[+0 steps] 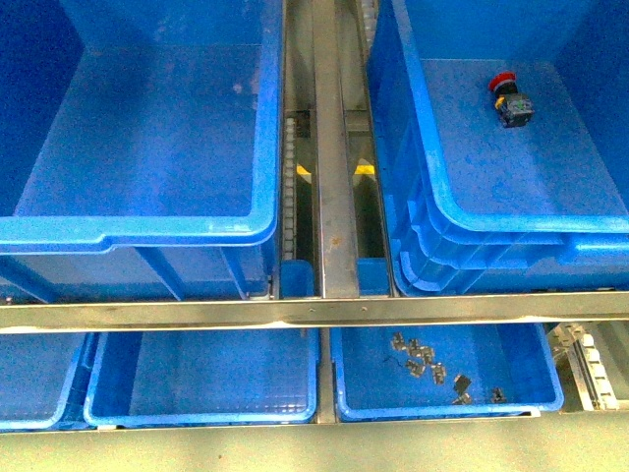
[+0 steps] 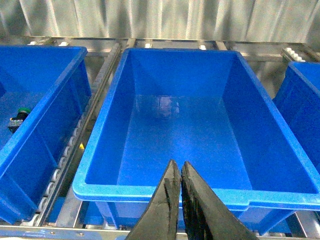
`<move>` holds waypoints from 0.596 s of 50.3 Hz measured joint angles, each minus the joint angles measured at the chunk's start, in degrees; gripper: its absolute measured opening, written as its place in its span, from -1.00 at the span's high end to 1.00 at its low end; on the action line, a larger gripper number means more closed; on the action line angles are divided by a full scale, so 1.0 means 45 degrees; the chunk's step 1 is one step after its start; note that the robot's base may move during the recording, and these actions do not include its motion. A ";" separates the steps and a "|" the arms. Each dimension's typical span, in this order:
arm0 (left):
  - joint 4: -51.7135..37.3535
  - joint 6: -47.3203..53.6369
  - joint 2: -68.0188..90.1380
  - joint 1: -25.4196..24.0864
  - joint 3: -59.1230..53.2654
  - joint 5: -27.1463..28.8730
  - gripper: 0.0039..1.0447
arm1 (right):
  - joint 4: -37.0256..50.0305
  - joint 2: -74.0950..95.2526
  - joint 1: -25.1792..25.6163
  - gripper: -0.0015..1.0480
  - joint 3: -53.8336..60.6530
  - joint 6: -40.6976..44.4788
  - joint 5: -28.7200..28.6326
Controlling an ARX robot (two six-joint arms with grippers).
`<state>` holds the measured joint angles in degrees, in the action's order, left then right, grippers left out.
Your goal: Pick red and yellow buttons and place in box
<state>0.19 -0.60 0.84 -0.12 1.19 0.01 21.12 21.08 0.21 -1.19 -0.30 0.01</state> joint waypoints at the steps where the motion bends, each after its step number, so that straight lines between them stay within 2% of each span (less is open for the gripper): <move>1: 0.0000 0.0000 0.0000 -0.0005 0.0000 0.0000 0.96 | -0.0102 -0.0107 0.0000 0.93 0.0000 0.0005 0.0000; 30: 0.0000 0.0000 0.0000 -0.0005 0.0000 0.0000 0.96 | -0.2380 -0.2385 -0.0005 0.93 0.0000 0.0000 0.0000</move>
<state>0.19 -0.60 0.84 -0.14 1.19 0.01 10.41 10.35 0.19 -1.19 -0.30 0.01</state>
